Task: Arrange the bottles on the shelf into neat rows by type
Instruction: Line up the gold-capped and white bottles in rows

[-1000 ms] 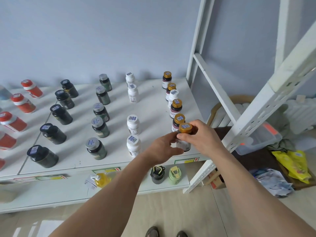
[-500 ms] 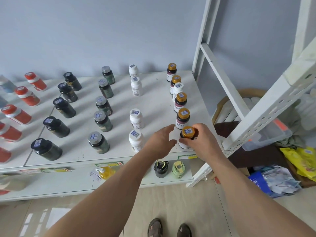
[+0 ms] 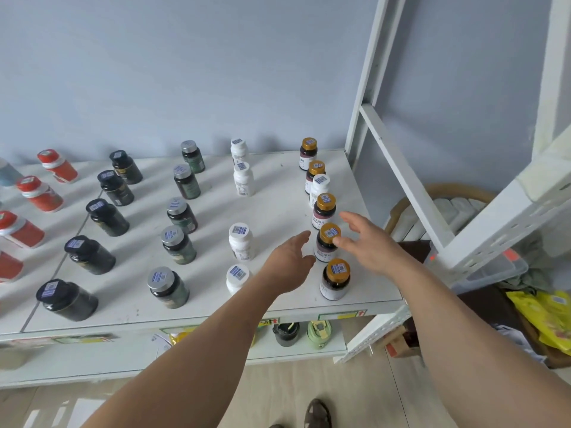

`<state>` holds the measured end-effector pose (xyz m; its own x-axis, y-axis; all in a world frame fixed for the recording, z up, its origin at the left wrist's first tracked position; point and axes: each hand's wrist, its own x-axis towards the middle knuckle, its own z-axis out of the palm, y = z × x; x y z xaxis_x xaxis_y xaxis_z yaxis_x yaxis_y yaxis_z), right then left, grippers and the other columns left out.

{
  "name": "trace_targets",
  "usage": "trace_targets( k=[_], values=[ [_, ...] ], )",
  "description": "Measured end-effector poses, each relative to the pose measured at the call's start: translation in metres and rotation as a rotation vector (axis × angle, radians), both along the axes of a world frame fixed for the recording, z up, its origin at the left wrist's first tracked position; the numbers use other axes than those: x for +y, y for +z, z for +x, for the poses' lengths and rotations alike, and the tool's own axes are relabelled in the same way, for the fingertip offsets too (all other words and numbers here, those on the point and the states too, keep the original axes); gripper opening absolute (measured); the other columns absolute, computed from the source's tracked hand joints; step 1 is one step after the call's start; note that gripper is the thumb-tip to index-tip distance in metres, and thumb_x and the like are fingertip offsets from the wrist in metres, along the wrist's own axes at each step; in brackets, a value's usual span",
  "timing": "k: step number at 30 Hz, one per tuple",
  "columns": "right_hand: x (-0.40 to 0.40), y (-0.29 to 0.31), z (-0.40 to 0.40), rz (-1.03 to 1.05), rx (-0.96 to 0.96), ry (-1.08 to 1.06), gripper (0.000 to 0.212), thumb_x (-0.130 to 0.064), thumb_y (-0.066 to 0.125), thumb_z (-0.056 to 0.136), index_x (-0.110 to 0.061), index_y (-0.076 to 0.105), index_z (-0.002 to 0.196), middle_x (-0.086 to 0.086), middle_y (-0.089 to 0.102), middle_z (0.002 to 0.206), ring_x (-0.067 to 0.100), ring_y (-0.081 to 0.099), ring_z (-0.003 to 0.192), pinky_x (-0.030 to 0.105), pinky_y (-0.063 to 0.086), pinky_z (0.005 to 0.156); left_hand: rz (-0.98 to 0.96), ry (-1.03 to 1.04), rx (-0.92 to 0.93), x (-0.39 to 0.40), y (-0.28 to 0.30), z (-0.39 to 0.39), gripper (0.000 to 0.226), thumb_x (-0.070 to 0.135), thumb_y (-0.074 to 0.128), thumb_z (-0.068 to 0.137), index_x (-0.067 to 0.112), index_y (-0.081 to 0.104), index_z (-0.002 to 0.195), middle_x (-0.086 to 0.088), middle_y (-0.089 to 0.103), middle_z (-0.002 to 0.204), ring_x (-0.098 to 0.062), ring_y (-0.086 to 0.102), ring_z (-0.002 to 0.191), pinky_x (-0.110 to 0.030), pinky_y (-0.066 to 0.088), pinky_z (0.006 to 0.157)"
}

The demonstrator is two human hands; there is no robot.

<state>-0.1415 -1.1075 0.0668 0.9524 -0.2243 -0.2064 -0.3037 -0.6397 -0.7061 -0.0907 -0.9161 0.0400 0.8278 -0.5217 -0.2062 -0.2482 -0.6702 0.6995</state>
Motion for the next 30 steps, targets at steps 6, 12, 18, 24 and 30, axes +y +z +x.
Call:
trace_targets(
  k=[6, 12, 18, 24, 30],
  values=[
    [0.0, -0.013, 0.024, 0.032, 0.065, 0.159, 0.059, -0.04, 0.067, 0.088, -0.041, 0.039, 0.139, -0.011, 0.058, 0.129, 0.014, 0.052, 0.119, 0.026, 0.04, 0.09, -0.052, 0.069, 0.149, -0.015, -0.005, 0.01, 0.054, 0.024, 0.054, 0.094, 0.03, 0.037, 0.145, 0.007, 0.049, 0.142, -0.015, 0.047, 0.128, -0.027, 0.037, 0.103],
    [-0.005, -0.001, 0.03, 0.011, -0.013, 0.123, 0.041, -0.048, 0.075, 0.075, -0.042, 0.053, 0.11, -0.017, 0.064, 0.097, 0.003, 0.059, 0.091, 0.02, 0.042, 0.07, -0.218, 0.083, 0.255, -0.019, 0.006, 0.015, 0.041, 0.019, 0.051, 0.091, 0.032, 0.056, 0.13, 0.009, 0.063, 0.121, -0.011, 0.056, 0.109, -0.019, 0.042, 0.084],
    [-0.005, 0.018, 0.035, -0.008, -0.069, 0.074, 0.044, -0.054, 0.076, 0.071, -0.038, 0.053, 0.105, -0.019, 0.061, 0.091, -0.002, 0.056, 0.084, 0.015, 0.04, 0.062, -0.353, 0.04, 0.334, -0.019, 0.024, 0.021, 0.034, 0.02, 0.054, 0.094, 0.032, 0.061, 0.124, 0.008, 0.066, 0.12, -0.009, 0.057, 0.114, -0.03, 0.042, 0.102],
    [-0.001, 0.026, 0.036, -0.024, -0.1, 0.016, 0.046, -0.059, 0.075, 0.068, -0.035, 0.054, 0.101, -0.019, 0.06, 0.089, -0.001, 0.056, 0.084, 0.017, 0.039, 0.061, -0.383, 0.002, 0.353, -0.018, 0.033, 0.026, 0.031, 0.027, 0.055, 0.094, 0.039, 0.061, 0.121, 0.014, 0.066, 0.119, -0.004, 0.057, 0.115, -0.03, 0.04, 0.103],
    [0.003, 0.03, 0.038, -0.055, -0.108, -0.016, 0.052, -0.065, 0.072, 0.066, -0.034, 0.053, 0.102, -0.02, 0.058, 0.087, -0.004, 0.054, 0.08, 0.017, 0.036, 0.058, -0.382, -0.018, 0.382, -0.015, 0.035, 0.031, 0.036, 0.029, 0.054, 0.094, 0.033, 0.058, 0.129, 0.013, 0.065, 0.115, 0.002, 0.057, 0.1, -0.025, 0.04, 0.092]
  ],
)
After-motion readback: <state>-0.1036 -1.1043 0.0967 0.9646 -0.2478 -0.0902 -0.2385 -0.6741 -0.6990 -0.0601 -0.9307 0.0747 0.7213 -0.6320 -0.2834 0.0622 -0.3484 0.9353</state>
